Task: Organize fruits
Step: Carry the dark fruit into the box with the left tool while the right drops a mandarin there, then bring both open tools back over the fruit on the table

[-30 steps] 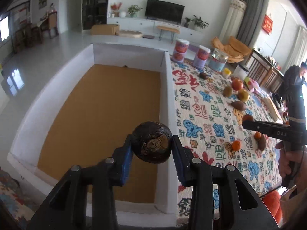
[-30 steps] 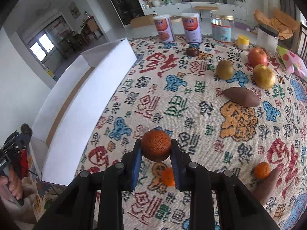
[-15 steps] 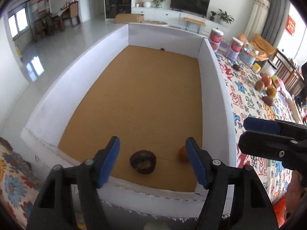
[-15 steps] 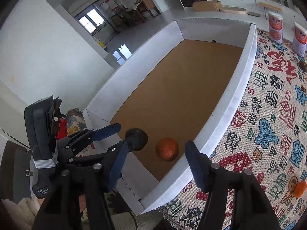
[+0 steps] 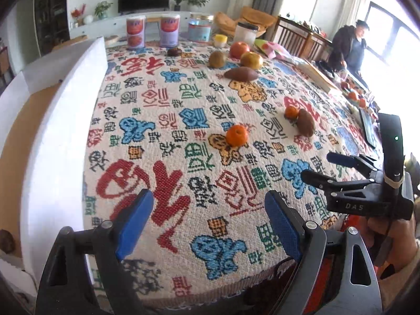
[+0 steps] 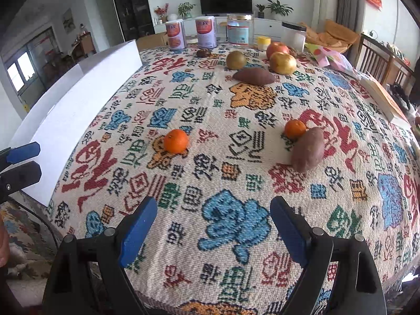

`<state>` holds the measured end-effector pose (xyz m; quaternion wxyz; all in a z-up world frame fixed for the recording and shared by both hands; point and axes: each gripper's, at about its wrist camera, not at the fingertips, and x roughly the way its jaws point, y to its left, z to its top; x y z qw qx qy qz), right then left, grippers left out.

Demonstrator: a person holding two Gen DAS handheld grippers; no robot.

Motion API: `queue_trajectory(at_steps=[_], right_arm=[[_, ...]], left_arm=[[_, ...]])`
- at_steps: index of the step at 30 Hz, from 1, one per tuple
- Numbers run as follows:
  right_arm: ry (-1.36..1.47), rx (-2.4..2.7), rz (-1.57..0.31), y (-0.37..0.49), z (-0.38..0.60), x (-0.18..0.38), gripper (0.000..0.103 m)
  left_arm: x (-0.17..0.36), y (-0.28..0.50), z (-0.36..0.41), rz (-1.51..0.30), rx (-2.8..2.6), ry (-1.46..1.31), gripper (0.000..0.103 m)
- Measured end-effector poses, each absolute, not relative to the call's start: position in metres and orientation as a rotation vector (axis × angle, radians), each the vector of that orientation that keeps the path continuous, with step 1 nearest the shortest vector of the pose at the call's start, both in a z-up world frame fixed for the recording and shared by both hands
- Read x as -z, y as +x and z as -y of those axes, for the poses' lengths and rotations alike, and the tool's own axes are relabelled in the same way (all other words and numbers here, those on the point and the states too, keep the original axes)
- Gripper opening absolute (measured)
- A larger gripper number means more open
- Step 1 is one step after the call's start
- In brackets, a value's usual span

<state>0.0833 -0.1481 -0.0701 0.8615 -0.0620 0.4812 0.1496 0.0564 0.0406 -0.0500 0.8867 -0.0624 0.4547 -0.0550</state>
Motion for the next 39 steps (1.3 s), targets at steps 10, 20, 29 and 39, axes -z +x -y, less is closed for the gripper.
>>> queue_trajectory(at_steps=[10,20,29,39], right_arm=[[0.033,-0.178,-1.050,0.109,0.172,0.092,0.088],[-0.031,-0.160,-1.083,0.104,0.158,0.112,0.103],[-0.094,-0.138,-1.085,0.104,0.151,0.116,0.103],[-0.097,-0.136,-1.088,0.104,0.152,0.116,0.103]], left_arm=[[0.103,0.099,-0.043,-0.975,-0.064,-0.067,0.088],[0.108,0.096,-0.041,-0.917,-0.093,-0.045,0.097],[0.109,0.096,-0.041,-0.916,-0.096,-0.043,0.097],[0.109,0.096,-0.041,-0.915,-0.096,-0.042,0.098]])
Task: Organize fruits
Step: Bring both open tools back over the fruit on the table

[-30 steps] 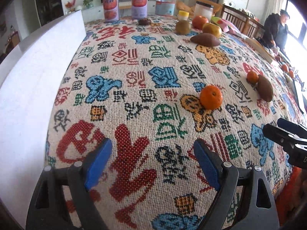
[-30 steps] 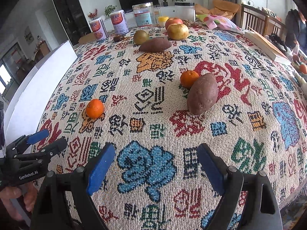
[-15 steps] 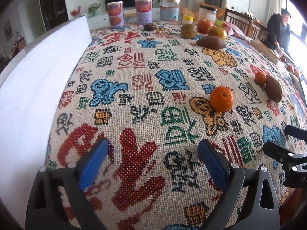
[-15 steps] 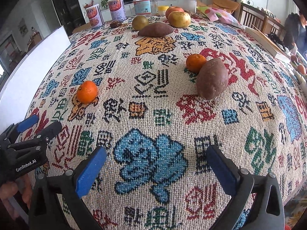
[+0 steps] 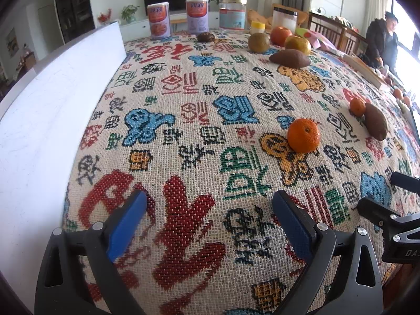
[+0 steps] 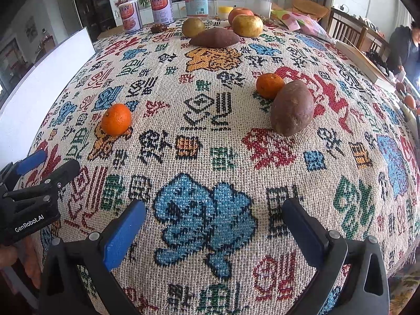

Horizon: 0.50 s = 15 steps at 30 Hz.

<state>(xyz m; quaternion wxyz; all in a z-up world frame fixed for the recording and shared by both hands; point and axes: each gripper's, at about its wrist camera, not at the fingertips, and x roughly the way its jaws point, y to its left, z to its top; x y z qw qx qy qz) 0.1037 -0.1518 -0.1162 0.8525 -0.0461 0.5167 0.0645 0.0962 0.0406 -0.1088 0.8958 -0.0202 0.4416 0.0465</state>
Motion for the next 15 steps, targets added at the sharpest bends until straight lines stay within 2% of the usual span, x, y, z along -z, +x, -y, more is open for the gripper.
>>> queue_trajectory(at_steps=[15], right_arm=[[-0.103,-0.134,-1.092,0.1028,0.1514,0.1169,0.103]], left_arm=[[0.1089,0.0960,-0.0407,-0.915,-0.095,-0.042,0.098]])
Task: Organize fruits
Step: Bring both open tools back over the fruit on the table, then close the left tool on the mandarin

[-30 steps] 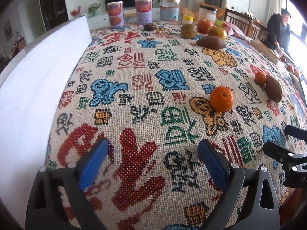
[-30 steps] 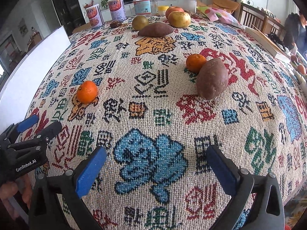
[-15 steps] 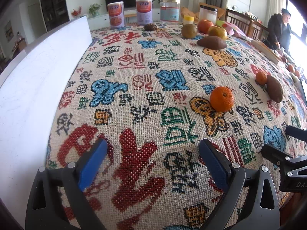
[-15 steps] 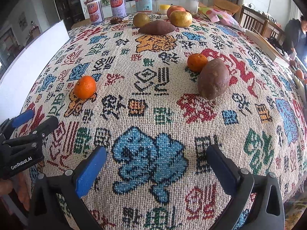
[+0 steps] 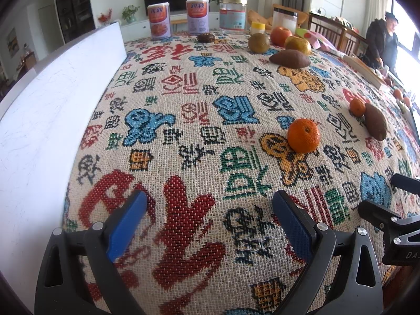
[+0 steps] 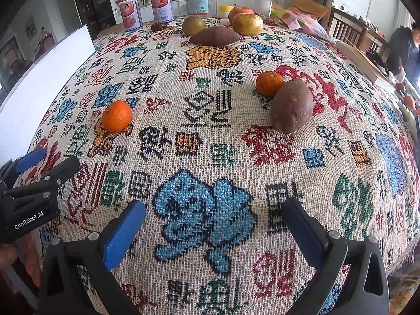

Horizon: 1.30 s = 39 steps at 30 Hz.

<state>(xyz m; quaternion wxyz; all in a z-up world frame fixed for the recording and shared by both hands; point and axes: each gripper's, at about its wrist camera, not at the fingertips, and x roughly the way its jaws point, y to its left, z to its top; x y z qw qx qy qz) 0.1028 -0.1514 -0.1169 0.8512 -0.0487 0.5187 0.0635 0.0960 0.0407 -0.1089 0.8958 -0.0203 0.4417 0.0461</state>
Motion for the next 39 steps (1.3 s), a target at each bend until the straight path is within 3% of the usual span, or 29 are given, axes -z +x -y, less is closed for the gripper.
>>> queue_trajectory(at_steps=[11,16,23,26,29,31,39], right_arm=[[0.166,-0.069,-1.051,0.099,0.200,0.108,0.103],[0.154,-0.057,-1.039,0.098,0.196,0.106,0.103],[0.315,-0.022,-0.991,0.093,0.226,0.100,0.103],[0.338,-0.017,-0.985,0.093,0.229,0.100,0.103],[0.329,-0.016,-0.987,0.094,0.228,0.100,0.103],[0.327,-0.015,-0.990,0.095,0.227,0.100,0.103],[0.326,-0.017,-0.989,0.095,0.227,0.101,0.103]], left_arm=[[0.107,0.098,-0.041,-0.930,-0.091,-0.043,0.097],[0.098,0.105,-0.027,-0.958,0.001,-0.084,0.096],[0.090,0.133,0.015,-0.880,0.091,0.069,0.094],[0.097,0.147,0.021,-0.903,0.095,0.098,0.066],[0.098,0.150,0.023,-0.877,0.105,0.090,0.058],[0.098,0.151,0.023,-0.874,0.135,0.074,0.031],[0.088,0.162,-0.039,-0.881,-0.057,0.012,0.030]])
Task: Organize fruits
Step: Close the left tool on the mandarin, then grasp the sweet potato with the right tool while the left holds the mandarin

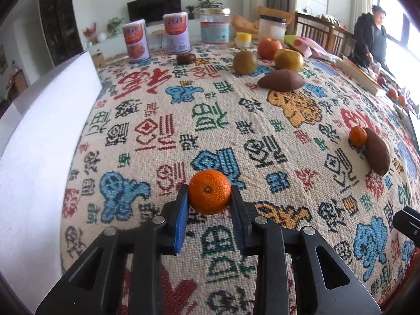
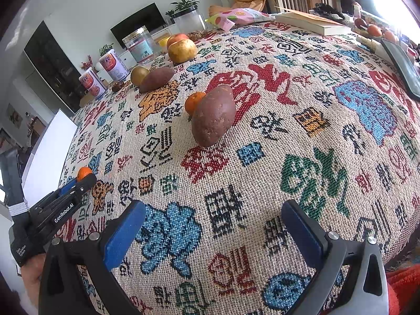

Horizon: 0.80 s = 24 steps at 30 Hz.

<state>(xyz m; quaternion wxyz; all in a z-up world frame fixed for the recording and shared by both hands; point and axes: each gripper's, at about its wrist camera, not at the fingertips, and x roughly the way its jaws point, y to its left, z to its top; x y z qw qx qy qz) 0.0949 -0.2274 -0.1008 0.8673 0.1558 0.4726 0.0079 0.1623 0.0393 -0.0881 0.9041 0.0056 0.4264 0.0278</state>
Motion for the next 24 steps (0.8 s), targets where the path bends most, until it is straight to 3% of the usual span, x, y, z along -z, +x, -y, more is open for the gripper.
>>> queue_trajectory(at_steps=[5,6,7,9,12,17,24], right_arm=[[0.314,-0.014,-0.994,0.096,0.225,0.102,0.103],[0.307,-0.013,-0.996,0.096,0.224,0.102,0.103],[0.304,-0.014,-0.997,0.096,0.223,0.102,0.103],[0.306,-0.015,-0.996,0.096,0.223,0.102,0.103],[0.327,-0.032,-0.979,0.095,0.226,0.099,0.103],[0.374,-0.196,-0.796,0.076,0.225,0.067,0.103],[0.286,-0.291,-0.887,0.153,0.198,0.032,0.103]], left_arm=[[0.100,0.166,-0.073,-0.925,-0.119,-0.033,0.036],[0.102,0.163,-0.075,-0.912,-0.132,-0.039,0.048],[0.102,0.162,-0.076,-0.907,-0.152,-0.037,0.070],[0.104,0.159,-0.078,-0.912,-0.164,-0.045,0.085],[0.107,0.155,-0.081,-0.917,-0.166,-0.056,0.086],[0.110,0.154,-0.087,-0.923,-0.176,-0.091,0.092],[0.111,0.154,-0.086,-0.921,-0.178,-0.095,0.093]])
